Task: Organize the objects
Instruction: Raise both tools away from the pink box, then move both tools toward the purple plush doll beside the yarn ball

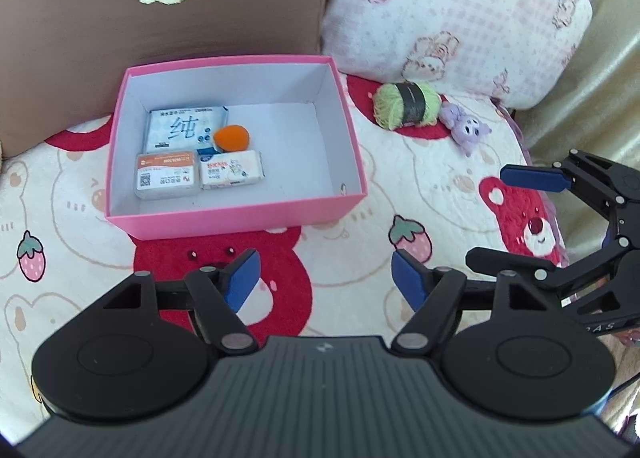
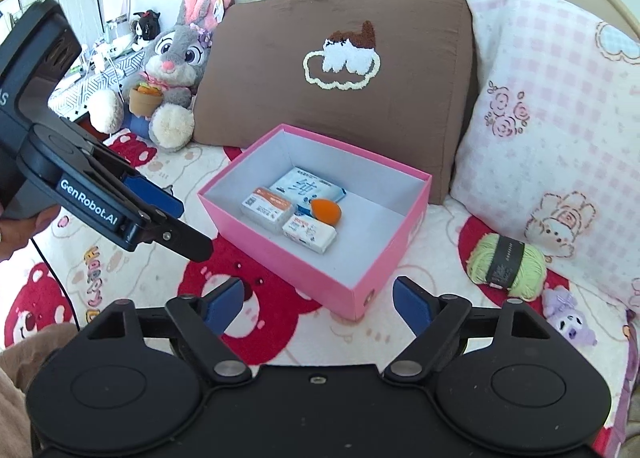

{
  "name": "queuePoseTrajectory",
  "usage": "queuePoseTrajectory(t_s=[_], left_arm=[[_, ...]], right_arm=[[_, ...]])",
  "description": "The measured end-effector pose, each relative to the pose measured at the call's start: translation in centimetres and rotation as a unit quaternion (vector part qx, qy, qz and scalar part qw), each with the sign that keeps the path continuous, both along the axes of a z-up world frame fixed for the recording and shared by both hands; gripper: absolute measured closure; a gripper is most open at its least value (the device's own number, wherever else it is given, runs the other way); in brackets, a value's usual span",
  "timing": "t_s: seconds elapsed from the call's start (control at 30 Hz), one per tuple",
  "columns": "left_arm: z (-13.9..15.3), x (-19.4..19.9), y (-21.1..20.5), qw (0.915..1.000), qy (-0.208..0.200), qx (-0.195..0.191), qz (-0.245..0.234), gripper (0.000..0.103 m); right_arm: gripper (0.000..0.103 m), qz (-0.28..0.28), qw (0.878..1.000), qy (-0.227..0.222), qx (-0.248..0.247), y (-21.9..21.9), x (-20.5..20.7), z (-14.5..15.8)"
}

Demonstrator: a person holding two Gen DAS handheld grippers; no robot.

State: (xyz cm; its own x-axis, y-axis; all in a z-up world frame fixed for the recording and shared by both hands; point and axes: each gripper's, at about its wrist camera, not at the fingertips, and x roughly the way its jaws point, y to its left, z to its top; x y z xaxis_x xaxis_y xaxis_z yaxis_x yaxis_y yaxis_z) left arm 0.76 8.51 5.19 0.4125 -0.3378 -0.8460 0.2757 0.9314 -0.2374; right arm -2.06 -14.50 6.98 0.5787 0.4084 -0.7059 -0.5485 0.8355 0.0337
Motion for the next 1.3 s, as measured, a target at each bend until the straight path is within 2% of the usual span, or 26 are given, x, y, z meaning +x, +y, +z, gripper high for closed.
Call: queuePoseTrajectory(t_s=[0.37,0.63,0.8,1.03,1.3], left_arm=[[-1.8,-1.8,-3.6,0.9991,0.019,0.002,-0.039,0.018],[-3.6,-1.0,-6.0,0.9988,0.018,0.001,-0.046,0.008],[-4.4,-0.3,-7.0,0.9984,0.032,-0.018,-0.044,0.003],[-4.4,0.6,-9.4,0.9980,0.002,0.000,-0.063,0.002],[-4.7,2.7,-12.3,0.9961,-0.024,0.000,-0.085,0.003]], right_arm=[[0.013,0.038,0.999,-0.016,-0.031,-1.0,-3.1,-0.9],[0.013,0.011,0.999,0.003,-0.030,-3.0,-2.3,-2.3],[0.013,0.008,0.999,0.005,-0.043,-4.2,-2.2,-3.1],[0.013,-0.002,0.998,0.002,-0.070,-5.4,-1.9,-3.7],[0.013,-0.050,0.997,-0.006,-0.053,-8.2,-0.6,-3.6]])
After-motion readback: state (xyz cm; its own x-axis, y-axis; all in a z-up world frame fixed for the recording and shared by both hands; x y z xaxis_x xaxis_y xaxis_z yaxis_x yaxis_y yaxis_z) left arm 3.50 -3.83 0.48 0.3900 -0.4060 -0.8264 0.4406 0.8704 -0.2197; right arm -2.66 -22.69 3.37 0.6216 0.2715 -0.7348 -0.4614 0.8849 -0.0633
